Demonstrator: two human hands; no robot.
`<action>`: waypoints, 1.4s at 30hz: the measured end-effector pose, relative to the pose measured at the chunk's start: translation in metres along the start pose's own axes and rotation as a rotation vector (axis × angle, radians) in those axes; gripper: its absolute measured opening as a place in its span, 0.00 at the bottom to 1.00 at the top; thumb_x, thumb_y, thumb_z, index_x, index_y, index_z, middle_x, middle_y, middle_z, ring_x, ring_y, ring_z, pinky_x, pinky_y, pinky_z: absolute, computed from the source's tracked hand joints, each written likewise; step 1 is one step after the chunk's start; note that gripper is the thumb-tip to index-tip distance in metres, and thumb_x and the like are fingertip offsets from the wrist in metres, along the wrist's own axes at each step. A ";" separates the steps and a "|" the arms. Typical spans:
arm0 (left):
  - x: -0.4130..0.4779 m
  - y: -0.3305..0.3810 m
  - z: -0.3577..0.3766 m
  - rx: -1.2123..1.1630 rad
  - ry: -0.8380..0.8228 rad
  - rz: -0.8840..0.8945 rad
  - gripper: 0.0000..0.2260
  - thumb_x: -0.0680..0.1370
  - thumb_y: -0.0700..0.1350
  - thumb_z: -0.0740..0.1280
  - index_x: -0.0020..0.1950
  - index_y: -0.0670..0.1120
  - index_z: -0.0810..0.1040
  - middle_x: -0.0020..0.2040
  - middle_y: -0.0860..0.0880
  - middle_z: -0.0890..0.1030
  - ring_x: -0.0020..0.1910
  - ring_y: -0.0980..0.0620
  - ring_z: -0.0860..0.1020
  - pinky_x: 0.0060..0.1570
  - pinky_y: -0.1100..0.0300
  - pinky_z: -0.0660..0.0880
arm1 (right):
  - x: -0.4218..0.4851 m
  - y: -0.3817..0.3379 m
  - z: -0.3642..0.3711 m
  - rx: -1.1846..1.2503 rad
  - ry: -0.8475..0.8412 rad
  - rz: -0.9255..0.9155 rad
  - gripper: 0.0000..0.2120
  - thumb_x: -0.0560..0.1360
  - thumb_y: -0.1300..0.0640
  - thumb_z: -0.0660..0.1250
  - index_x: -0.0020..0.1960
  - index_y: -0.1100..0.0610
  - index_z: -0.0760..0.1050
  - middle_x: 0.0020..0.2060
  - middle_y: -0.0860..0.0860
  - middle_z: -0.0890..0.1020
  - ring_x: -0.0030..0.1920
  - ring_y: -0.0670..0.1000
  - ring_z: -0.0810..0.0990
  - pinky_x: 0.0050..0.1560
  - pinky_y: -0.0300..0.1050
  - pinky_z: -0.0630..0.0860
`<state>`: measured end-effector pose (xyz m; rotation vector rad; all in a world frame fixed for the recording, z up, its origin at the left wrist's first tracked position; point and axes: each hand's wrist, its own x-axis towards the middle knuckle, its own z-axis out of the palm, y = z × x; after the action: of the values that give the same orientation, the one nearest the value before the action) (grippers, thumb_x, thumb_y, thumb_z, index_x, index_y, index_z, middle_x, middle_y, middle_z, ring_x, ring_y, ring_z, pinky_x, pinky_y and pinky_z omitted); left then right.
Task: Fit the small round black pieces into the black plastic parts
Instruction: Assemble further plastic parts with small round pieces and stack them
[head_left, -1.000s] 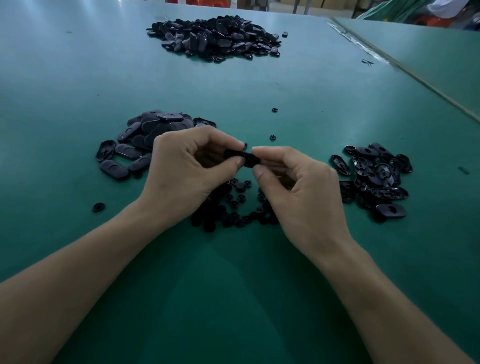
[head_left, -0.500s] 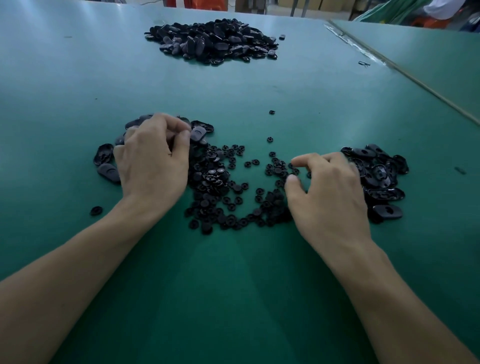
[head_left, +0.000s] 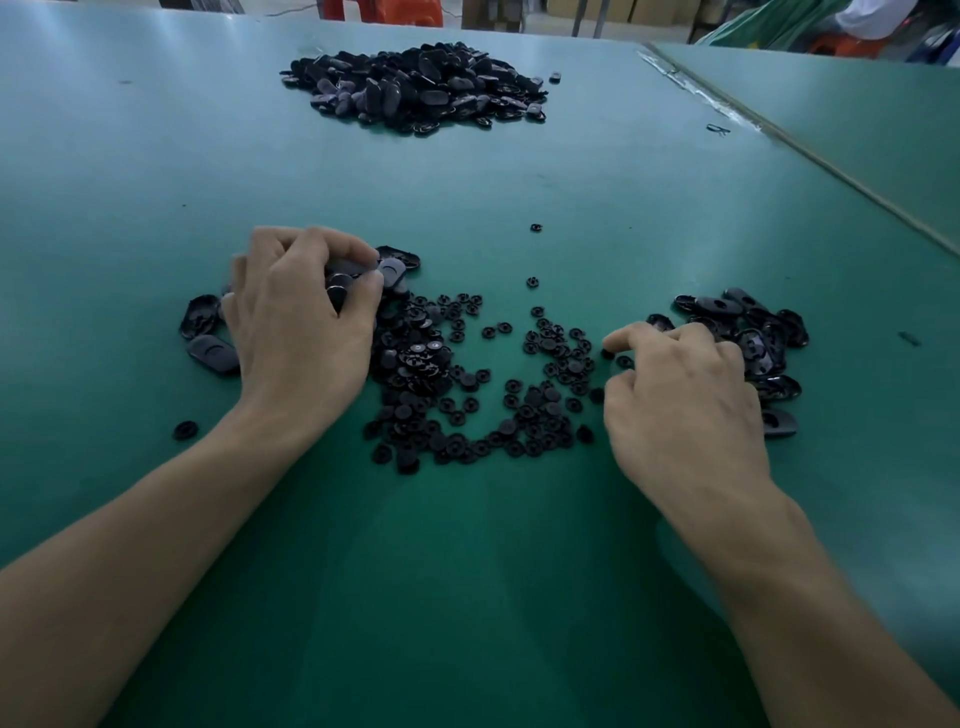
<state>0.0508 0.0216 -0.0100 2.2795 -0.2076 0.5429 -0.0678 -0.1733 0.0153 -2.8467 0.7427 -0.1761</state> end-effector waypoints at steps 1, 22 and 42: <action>-0.001 0.001 0.000 -0.027 -0.002 0.032 0.04 0.78 0.49 0.70 0.51 0.57 0.77 0.52 0.54 0.71 0.55 0.48 0.71 0.59 0.52 0.66 | 0.001 0.001 0.000 0.000 0.007 -0.010 0.17 0.80 0.57 0.58 0.67 0.47 0.72 0.62 0.55 0.72 0.62 0.57 0.67 0.61 0.52 0.67; -0.017 0.010 0.000 -0.245 -0.210 0.471 0.08 0.76 0.48 0.73 0.53 0.49 0.82 0.40 0.58 0.80 0.39 0.61 0.76 0.41 0.71 0.68 | 0.004 -0.007 0.006 0.513 0.402 -0.398 0.13 0.75 0.70 0.69 0.51 0.55 0.84 0.42 0.47 0.79 0.40 0.36 0.75 0.48 0.21 0.67; -0.016 0.008 0.000 -0.209 -0.394 0.704 0.14 0.82 0.50 0.63 0.61 0.43 0.79 0.53 0.50 0.80 0.51 0.47 0.75 0.54 0.48 0.72 | -0.005 -0.027 0.022 0.928 0.328 -0.679 0.13 0.73 0.72 0.70 0.50 0.57 0.83 0.51 0.51 0.79 0.54 0.48 0.80 0.53 0.45 0.79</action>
<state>0.0341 0.0153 -0.0117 2.0472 -1.2291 0.3799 -0.0553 -0.1441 -0.0007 -2.0423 -0.2748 -0.8385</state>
